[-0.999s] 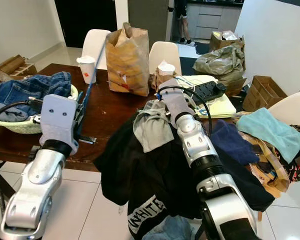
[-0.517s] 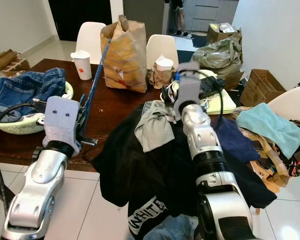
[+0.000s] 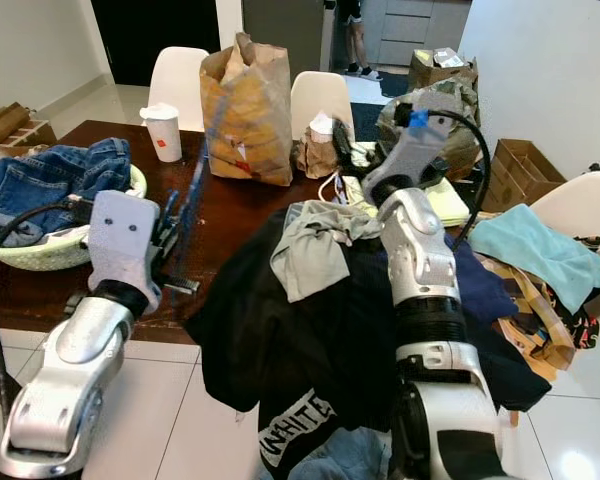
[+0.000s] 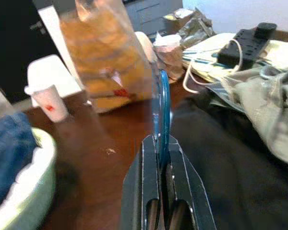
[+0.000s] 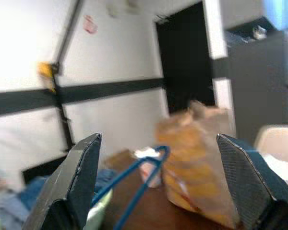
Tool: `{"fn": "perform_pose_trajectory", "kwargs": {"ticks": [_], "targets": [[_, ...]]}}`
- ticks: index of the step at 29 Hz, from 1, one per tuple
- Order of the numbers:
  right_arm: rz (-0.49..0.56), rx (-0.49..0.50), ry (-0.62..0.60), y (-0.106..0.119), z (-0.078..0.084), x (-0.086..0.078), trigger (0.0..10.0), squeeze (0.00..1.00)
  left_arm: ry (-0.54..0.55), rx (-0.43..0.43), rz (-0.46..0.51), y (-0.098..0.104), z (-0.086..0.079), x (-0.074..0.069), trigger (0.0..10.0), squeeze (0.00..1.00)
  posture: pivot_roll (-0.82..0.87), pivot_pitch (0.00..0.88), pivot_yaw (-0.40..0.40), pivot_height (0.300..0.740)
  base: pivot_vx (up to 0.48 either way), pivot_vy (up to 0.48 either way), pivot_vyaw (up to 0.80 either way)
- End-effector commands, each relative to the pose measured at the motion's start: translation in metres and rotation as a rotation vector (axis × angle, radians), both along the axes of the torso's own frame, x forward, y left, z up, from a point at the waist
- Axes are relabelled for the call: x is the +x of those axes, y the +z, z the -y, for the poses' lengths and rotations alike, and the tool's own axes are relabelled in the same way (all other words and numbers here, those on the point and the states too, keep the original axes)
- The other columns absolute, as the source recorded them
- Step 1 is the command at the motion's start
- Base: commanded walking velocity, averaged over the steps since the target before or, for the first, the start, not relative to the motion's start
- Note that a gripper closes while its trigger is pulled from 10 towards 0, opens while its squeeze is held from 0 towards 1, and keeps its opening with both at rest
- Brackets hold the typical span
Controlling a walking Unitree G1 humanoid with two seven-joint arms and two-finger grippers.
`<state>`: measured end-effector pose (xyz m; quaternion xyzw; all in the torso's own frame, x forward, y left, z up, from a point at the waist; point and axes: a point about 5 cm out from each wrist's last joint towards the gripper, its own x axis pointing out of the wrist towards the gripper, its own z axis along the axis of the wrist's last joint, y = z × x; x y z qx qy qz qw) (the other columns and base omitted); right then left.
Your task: Hang hanger
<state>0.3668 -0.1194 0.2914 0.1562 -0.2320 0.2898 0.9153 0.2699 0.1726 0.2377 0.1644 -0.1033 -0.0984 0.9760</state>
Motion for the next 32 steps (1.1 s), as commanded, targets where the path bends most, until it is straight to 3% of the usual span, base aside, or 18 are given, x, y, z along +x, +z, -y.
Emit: {"fn": "perform_pose_trajectory", "kwargs": {"ticks": [1, 2, 3, 4, 5, 12, 13, 16, 18, 21, 23, 25, 27, 31, 32], "targets": [[0.04, 0.004, 0.066, 0.004, -0.003, -0.006, 10.0, 0.0, -0.055, 0.019, -0.001, 0.009, -0.002, -0.005, 10.0, 0.0, 0.04, 0.0, -0.053, 0.74, 0.0, 0.0, 0.0], [0.04, 0.004, 0.066, 0.004, -0.003, -0.006, 10.0, 0.0, -0.055, 0.019, -0.001, 0.009, -0.002, -0.005, 10.0, 0.0, 0.04, 0.0, -0.053, 0.74, 0.0, 0.0, 0.0], [0.079, 0.001, 0.11, 0.008, -0.001, -0.01, 10.0, 0.0, -0.075, 0.068, -0.007, 0.022, -0.016, -0.009, 10.0, 0.0, 0.04, 0.0, -0.051, 0.74, 0.0, 0.0, 0.0], [0.079, 0.001, 0.11, 0.008, -0.001, -0.01, 10.0, 0.0, -0.075, 0.068, -0.007, 0.022, -0.016, -0.009, 10.0, 0.0, 0.04, 0.0, -0.051, 0.74, 0.0, 0.0, 0.0], [0.108, -0.008, 0.145, 0.012, 0.0, -0.013, 10.0, 0.0, -0.089, 0.1, -0.014, 0.034, -0.026, -0.013, 10.0, 0.0, 0.05, 0.0, -0.047, 0.74, 0.0, 0.0, 0.0], [0.152, -0.05, 0.201, 0.014, 0.002, -0.019, 10.0, 0.0, -0.153, 0.177, -0.061, 0.042, -0.034, -0.024, 10.0, 0.0, 0.05, 0.0, -0.044, 0.74, 0.0, 0.0, 0.0], [0.17, -0.101, 0.229, 0.013, 0.002, -0.022, 10.0, 0.0, -0.196, 0.23, -0.105, 0.04, -0.035, -0.031, 10.0, 0.0, 0.05, 0.0, -0.041, 0.74, -0.326, 0.0, 0.0], [0.189, -0.177, 0.268, 0.01, 0.0, -0.026, 10.0, 0.0, -0.229, 0.271, -0.141, 0.039, -0.036, -0.037, 10.0, 0.0, 0.06, 0.0, -0.041, 0.74, -0.326, 0.0, 0.0], [0.234, -0.34, 0.385, 0.004, -0.005, -0.04, 10.0, 0.0, -0.278, 0.322, -0.207, 0.036, -0.039, -0.044, 10.0, 0.0, 0.06, 0.0, -0.039, 0.74, -0.326, 0.0, 0.0], [0.247, -0.385, 0.431, 0.003, -0.007, -0.045, 10.0, 0.0, -0.295, 0.332, -0.234, 0.036, -0.04, -0.046, 10.0, 0.0, 0.06, 0.0, -0.039, 0.74, -0.334, 0.0, 0.0], [0.299, -0.544, 0.536, 0.0, -0.011, -0.061, 10.0, 0.0, -0.366, 0.339, -0.329, 0.029, -0.039, -0.053, 10.0, 0.0, 0.06, 0.0, -0.033, 0.74, -0.336, 0.0, 0.0], [0.299, -0.544, 0.536, 0.0, -0.011, -0.061, 10.0, 0.0, -0.366, 0.339, -0.329, 0.029, -0.039, -0.053, 10.0, 0.0, 0.06, 0.0, -0.033, 0.74, -0.334, 0.0, 0.0], [0.341, -0.626, 0.586, 0.0, -0.017, -0.071, 10.0, 0.0, -0.408, 0.339, -0.397, 0.017, -0.038, -0.057, 10.0, 0.0, 0.06, 0.0, -0.031, 0.74, -0.334, 0.0, 0.0], [0.353, -0.649, 0.601, 0.0, -0.019, -0.074, 10.0, 0.0, -0.417, 0.336, -0.417, 0.014, -0.038, -0.057, 10.0, 0.0, 0.06, 0.0, -0.031, 0.74, -0.337, 0.0, 0.0], [0.366, -0.722, 0.626, -0.002, -0.021, -0.079, 10.0, 0.0, -0.455, 0.325, -0.445, 0.008, -0.034, -0.059, 10.0, 0.0, 0.06, 0.0, -0.027, 0.74, -0.36, 0.0, 0.0]]}}
